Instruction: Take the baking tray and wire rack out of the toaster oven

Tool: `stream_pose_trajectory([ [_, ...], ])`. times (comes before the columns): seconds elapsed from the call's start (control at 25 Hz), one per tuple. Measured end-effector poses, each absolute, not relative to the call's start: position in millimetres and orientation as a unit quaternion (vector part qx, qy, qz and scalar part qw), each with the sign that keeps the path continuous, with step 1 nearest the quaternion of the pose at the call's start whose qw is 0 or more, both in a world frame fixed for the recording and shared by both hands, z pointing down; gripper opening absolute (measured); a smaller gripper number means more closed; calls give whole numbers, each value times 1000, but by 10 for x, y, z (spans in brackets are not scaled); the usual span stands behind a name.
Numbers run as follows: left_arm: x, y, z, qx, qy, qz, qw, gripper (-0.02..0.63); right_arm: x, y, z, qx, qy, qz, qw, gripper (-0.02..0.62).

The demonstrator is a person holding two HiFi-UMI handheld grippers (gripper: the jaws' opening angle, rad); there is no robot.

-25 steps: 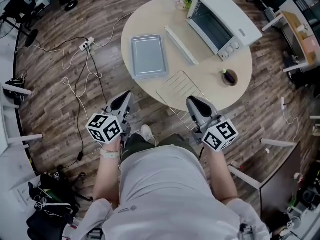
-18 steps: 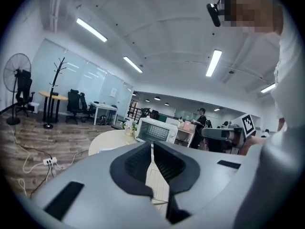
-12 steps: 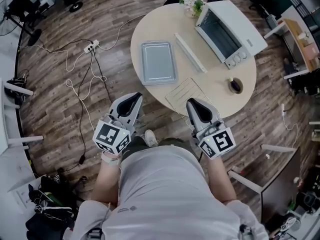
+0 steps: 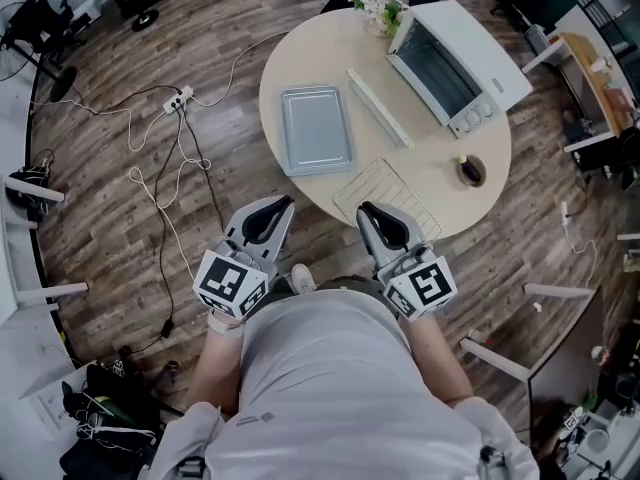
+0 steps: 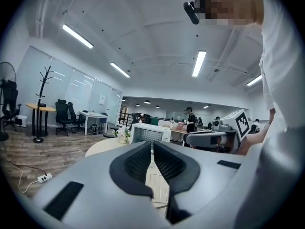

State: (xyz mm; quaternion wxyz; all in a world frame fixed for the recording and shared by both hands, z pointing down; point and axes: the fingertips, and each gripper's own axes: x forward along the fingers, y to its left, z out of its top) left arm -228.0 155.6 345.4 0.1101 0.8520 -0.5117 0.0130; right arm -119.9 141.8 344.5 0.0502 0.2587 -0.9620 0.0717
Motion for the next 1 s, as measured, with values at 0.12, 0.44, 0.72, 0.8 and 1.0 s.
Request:
stream_pose_trajectory([
  [0.12,-2285,1553,3496,853,-508,13,116,3,-1239,1444,3502,258,-961,77,56,28],
  [0.44,-2204,1501,3561,862,-490,8,131,3,-1224,1475,3537,262,-958,106,46,28],
  [0.72,-2171,1464,3575,868,-477,0,138,3,-1160,1470,3544,270,-956,112,41,28],
  [0.8,-2193,1471,3603,867,-478,0,141,3,-1137,1475,3547,272,-955,115,39,28],
  [1.0,-2239,1493,3619,865,-480,-7,150,3,-1081,1489,3534,279,-953,115,36,28],
])
